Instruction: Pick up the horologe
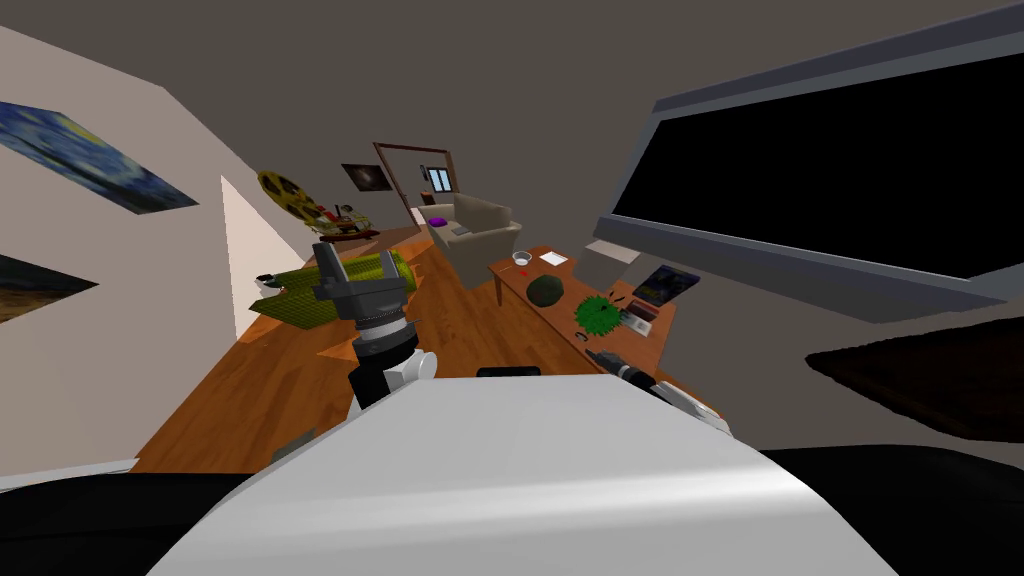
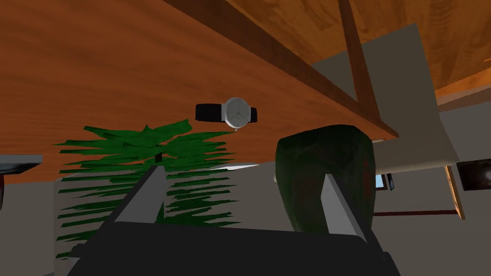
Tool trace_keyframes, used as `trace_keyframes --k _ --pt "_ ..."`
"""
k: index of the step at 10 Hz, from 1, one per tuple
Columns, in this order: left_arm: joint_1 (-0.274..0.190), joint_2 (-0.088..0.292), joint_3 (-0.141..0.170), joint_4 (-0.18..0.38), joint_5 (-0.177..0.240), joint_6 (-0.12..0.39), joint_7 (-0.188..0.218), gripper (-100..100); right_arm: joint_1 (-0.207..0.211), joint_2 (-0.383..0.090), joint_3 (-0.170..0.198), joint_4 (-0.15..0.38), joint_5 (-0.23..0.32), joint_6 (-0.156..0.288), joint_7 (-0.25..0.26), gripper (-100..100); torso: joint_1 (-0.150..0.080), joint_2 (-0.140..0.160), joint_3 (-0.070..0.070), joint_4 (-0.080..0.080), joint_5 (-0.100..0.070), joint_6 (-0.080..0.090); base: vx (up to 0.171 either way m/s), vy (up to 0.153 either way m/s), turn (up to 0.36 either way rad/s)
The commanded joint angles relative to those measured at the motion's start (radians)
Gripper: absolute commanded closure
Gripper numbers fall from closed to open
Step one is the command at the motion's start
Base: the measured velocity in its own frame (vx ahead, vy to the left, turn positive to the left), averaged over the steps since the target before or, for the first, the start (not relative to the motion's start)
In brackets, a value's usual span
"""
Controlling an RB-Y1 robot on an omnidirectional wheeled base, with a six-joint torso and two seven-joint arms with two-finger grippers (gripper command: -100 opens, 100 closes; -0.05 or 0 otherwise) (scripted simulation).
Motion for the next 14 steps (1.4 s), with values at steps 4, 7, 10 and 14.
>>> trace_keyframes --k 4,7,10,14 --pt "0.000 0.000 0.000 0.000 0.000 0.000 0.000 0 -0.016 -0.056 0.050 0.157 0.071 0.047 0.054 -100 -0.001 0.000 0.000 0.000 0.000 0.000 0.171 0.111 0.119" --pt "0.000 0.000 0.000 0.000 0.000 0.000 0.000 0 -0.024 -0.074 0.066 0.211 0.098 0.063 0.073 -100 -0.004 0.005 0.003 0.001 -0.001 0.001 0.113 0.054 0.058" --pt "0.000 0.000 0.000 0.000 0.000 0.000 0.000 0 -0.033 -0.092 0.092 0.284 0.137 0.088 0.101 -100 -0.001 0.003 0.002 0.000 0.000 0.001 0.143 0.092 0.068" --pt "0.000 0.000 0.000 0.000 0.000 0.000 0.000 0 -0.012 -0.062 0.099 0.236 0.121 0.145 0.131 -100 -0.009 0.007 0.004 0.003 -0.003 -0.004 0.042 0.004 0.014"
